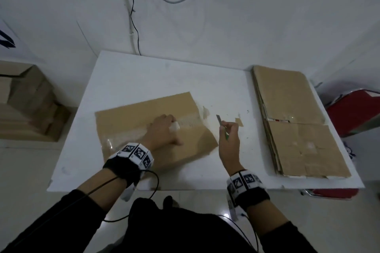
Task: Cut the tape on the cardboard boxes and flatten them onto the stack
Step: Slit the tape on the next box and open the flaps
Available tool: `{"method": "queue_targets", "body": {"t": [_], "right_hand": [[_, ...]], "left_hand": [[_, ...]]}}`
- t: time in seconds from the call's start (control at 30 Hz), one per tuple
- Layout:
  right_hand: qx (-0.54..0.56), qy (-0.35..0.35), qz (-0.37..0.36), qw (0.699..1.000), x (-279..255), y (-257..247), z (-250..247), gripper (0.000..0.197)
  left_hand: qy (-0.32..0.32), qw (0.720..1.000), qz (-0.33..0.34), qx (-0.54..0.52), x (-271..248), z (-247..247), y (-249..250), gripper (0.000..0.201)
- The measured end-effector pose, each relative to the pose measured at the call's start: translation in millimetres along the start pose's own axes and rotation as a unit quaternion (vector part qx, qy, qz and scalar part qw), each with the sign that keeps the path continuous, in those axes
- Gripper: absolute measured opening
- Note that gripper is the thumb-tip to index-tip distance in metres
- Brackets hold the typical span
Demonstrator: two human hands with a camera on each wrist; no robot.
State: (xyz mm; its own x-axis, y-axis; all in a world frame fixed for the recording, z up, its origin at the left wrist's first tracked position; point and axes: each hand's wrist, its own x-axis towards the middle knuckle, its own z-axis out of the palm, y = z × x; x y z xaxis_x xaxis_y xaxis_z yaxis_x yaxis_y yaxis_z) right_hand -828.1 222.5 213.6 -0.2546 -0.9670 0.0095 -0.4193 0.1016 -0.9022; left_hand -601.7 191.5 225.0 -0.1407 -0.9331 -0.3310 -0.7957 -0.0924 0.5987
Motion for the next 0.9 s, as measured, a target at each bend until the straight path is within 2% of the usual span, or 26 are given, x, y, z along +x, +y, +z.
{"method": "queue_targets", "body": {"t": [0.07, 0.13, 0.27, 0.4, 0.5, 0.67, 0.73, 0.77, 0.83, 0.9], "right_hand": [[0.026, -0.044, 0.043, 0.998, 0.1, 4.0, -0.6, 0.005], [0.058, -0.071, 0.075, 0.993, -9.3, 6.4, 0.5, 0.004], [0.073, -0.080, 0.090, 0.990, -18.9, 7.9, -5.2, 0.007], [-0.060, -0.069, 0.008, 0.996, 7.8, 2.8, -12.7, 0.003], [-0.111, -0.143, -0.042, 0.983, 30.8, -10.6, -13.3, 0.010], [-0.226, -0.256, -0.103, 0.934, 54.8, -25.3, -8.5, 0.016], [-0.311, -0.258, -0.147, 0.903, 62.6, -27.6, -10.9, 0.017], [-0.331, -0.249, -0.156, 0.897, 65.7, -27.3, -13.4, 0.017], [-0.295, -0.247, -0.127, 0.914, 67.5, -23.4, -16.8, 0.018], [-0.203, -0.259, -0.049, 0.943, 62.1, -16.4, -17.6, 0.019]], "left_hand": [[-0.019, 0.998, 0.025, 0.055, -1.8, -0.2, 4.1, 0.075], [-0.019, 0.997, 0.045, 0.064, -2.9, 1.8, 7.4, 0.075], [-0.032, 0.991, 0.066, 0.113, -8.9, 16.8, 25.0, 0.092], [-0.003, 0.991, 0.062, 0.117, -10.1, 34.4, 32.3, 0.084], [0.010, 0.990, 0.067, 0.125, -10.7, 37.2, 31.3, 0.080], [0.019, 0.989, 0.079, 0.123, -12.0, 39.2, 28.1, 0.082], [0.024, 0.989, 0.079, 0.123, -12.3, 40.3, 27.3, 0.083], [0.026, 0.989, 0.079, 0.124, -12.2, 40.6, 27.3, 0.083], [0.027, 0.988, 0.080, 0.126, -12.0, 40.8, 27.5, 0.083], [0.029, 0.988, 0.086, 0.126, -12.4, 41.3, 26.7, 0.084]]}}
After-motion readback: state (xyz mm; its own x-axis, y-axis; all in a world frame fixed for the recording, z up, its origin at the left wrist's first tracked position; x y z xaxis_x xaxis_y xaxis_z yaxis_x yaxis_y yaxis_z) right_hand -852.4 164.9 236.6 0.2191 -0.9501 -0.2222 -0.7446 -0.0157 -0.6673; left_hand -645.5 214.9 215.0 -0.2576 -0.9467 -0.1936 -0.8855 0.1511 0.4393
